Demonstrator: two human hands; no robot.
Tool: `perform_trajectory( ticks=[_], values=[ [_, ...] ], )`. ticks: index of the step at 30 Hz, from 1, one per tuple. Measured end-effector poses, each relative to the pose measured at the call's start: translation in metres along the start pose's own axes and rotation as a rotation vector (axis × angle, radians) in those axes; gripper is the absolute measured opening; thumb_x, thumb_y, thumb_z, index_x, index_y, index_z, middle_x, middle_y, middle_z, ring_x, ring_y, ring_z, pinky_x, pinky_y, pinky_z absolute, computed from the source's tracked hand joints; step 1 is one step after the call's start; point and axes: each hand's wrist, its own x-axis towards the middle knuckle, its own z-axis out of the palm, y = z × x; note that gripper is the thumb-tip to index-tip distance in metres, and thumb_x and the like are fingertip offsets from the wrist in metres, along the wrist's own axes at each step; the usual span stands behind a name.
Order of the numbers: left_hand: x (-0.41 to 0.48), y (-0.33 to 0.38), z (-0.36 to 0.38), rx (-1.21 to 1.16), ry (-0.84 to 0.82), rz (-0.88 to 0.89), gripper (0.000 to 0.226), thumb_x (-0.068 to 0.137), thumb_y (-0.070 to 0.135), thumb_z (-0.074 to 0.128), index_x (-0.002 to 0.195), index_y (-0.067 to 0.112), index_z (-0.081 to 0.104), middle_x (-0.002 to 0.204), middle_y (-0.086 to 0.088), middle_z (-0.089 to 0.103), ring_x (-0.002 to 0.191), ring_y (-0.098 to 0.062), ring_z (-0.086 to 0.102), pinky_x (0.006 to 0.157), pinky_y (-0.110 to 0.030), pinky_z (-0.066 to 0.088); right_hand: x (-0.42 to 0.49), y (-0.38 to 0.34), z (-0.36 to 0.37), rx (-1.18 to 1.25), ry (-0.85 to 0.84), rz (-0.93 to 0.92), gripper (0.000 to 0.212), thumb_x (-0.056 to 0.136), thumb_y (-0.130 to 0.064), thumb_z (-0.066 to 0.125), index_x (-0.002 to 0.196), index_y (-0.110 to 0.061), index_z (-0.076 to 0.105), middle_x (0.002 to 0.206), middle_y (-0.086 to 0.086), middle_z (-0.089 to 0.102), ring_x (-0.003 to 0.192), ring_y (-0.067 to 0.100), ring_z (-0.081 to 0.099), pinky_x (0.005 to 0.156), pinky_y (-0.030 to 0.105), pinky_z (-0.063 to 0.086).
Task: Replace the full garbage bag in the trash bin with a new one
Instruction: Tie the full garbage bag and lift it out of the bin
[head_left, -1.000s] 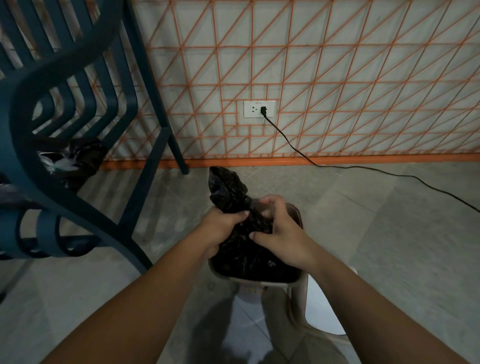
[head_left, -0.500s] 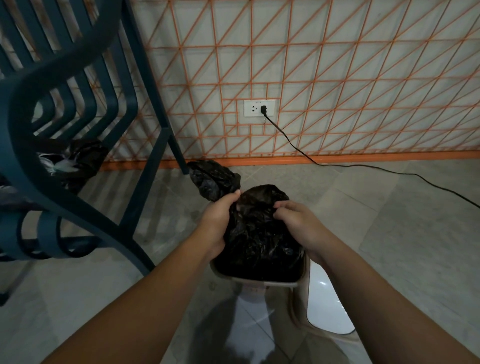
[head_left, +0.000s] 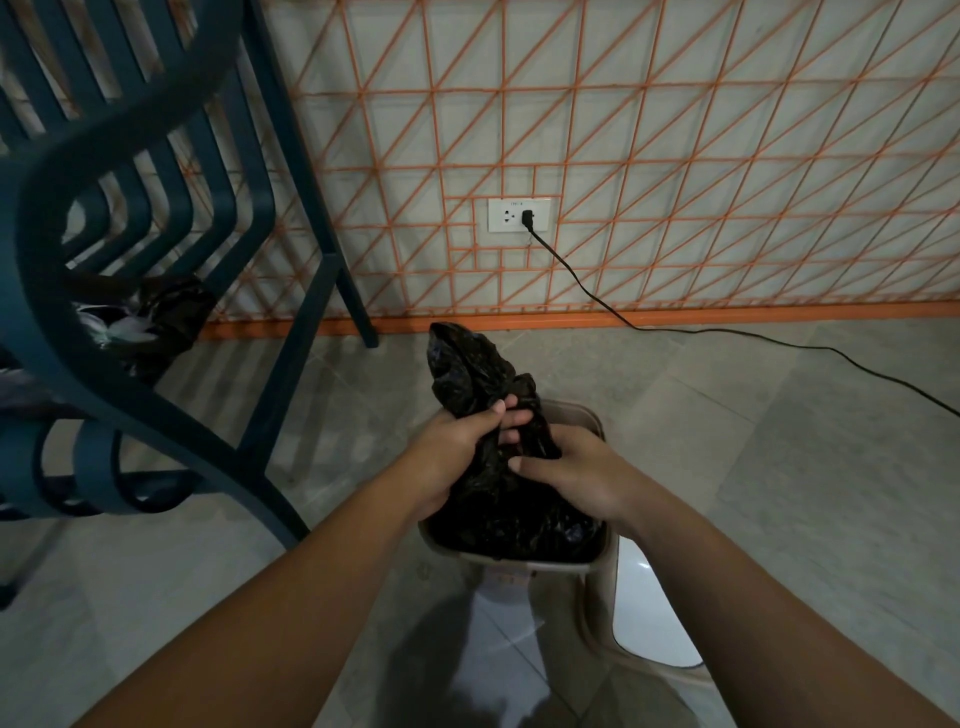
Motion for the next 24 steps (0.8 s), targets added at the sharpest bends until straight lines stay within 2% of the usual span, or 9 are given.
perform_trajectory(
  ticks=[2, 4, 8, 13, 16, 18, 20, 22, 24],
  values=[
    [0.000, -0.001, 0.003, -0.021, -0.009, -0.005, 0.016, 0.097, 0.016, 0.047, 0.101, 0.012, 0.063, 0.102, -0.005, 0.070, 0.078, -0.013, 0.064, 0.069, -0.027, 0.058, 0.004, 0.005, -0.001, -0.108, 0.104, -0.015, 0.014, 0.090, -0.014, 0.058, 0.099, -0.018, 0.067, 0.090, -0.002, 0.071, 0.089, 0.012, 0.065, 0.082, 0.025, 0.048],
    [0.001, -0.002, 0.005, -0.007, 0.009, 0.002, 0.017, 0.097, 0.015, 0.046, 0.104, 0.009, 0.061, 0.106, -0.007, 0.068, 0.071, -0.013, 0.066, 0.070, -0.030, 0.057, 0.007, 0.006, 0.002, -0.090, 0.179, -0.043, 0.014, 0.091, -0.017, 0.054, 0.105, -0.020, 0.055, 0.088, 0.000, 0.071, 0.087, 0.012, 0.066, 0.083, 0.031, 0.049],
    [0.004, -0.005, 0.001, 0.108, -0.004, 0.029, 0.020, 0.096, 0.012, 0.047, 0.109, 0.010, 0.062, 0.101, -0.005, 0.068, 0.081, -0.015, 0.064, 0.070, -0.021, 0.056, 0.006, 0.008, 0.008, -0.075, 0.144, -0.096, 0.031, 0.091, -0.013, 0.045, 0.093, -0.042, 0.033, 0.092, 0.001, 0.064, 0.070, 0.008, 0.059, 0.074, 0.038, 0.050],
    [0.012, -0.011, -0.006, 0.276, 0.122, 0.034, 0.018, 0.096, 0.020, 0.049, 0.099, 0.011, 0.064, 0.081, 0.003, 0.069, 0.068, -0.014, 0.062, 0.066, -0.021, 0.051, 0.002, 0.001, 0.000, -0.361, 0.184, -0.168, 0.031, 0.087, -0.001, 0.041, 0.089, -0.029, 0.054, 0.082, -0.005, 0.057, 0.069, 0.012, 0.053, 0.067, 0.030, 0.040],
    [0.016, -0.015, -0.015, 0.573, 0.229, 0.125, 0.018, 0.092, 0.031, 0.054, 0.090, 0.017, 0.063, 0.080, 0.001, 0.066, 0.080, -0.019, 0.062, 0.073, -0.027, 0.048, 0.001, -0.008, 0.001, -0.371, 0.132, -0.099, 0.024, 0.090, -0.029, 0.052, 0.111, -0.024, 0.063, 0.105, -0.007, 0.062, 0.094, 0.008, 0.059, 0.083, 0.026, 0.043],
    [0.012, -0.015, -0.016, 0.617, 0.085, 0.240, 0.012, 0.087, 0.036, 0.055, 0.090, 0.032, 0.066, 0.090, 0.009, 0.070, 0.090, -0.012, 0.065, 0.082, -0.028, 0.051, -0.003, -0.011, 0.006, -0.266, 0.031, -0.101, 0.043, 0.083, -0.056, 0.057, 0.115, -0.028, 0.064, 0.115, -0.007, 0.065, 0.107, 0.006, 0.059, 0.094, 0.026, 0.045],
    [0.003, -0.013, -0.010, 0.732, -0.096, 0.317, 0.014, 0.083, 0.043, 0.051, 0.084, 0.045, 0.065, 0.088, 0.019, 0.069, 0.088, 0.000, 0.064, 0.079, -0.024, 0.052, -0.005, -0.012, 0.011, -0.181, -0.015, -0.096, 0.057, 0.072, -0.069, 0.060, 0.114, -0.030, 0.065, 0.115, -0.010, 0.067, 0.108, 0.001, 0.060, 0.095, 0.022, 0.045],
    [-0.003, -0.012, -0.006, 0.824, -0.189, 0.322, 0.015, 0.082, 0.043, 0.048, 0.081, 0.046, 0.063, 0.085, 0.019, 0.066, 0.083, 0.004, 0.061, 0.079, -0.022, 0.050, -0.004, -0.008, 0.011, -0.072, 0.028, -0.045, 0.058, 0.061, -0.074, 0.063, 0.102, -0.034, 0.068, 0.105, -0.014, 0.070, 0.100, -0.006, 0.061, 0.086, 0.012, 0.045],
    [-0.004, -0.011, -0.008, 0.942, -0.223, 0.382, 0.017, 0.084, 0.030, 0.049, 0.091, 0.038, 0.062, 0.087, 0.023, 0.061, 0.078, 0.008, 0.056, 0.075, -0.012, 0.043, -0.001, -0.005, 0.011, 0.014, 0.087, -0.035, 0.042, 0.063, -0.070, 0.065, 0.090, -0.038, 0.069, 0.095, -0.019, 0.070, 0.088, -0.013, 0.062, 0.074, 0.003, 0.044]
  ],
)
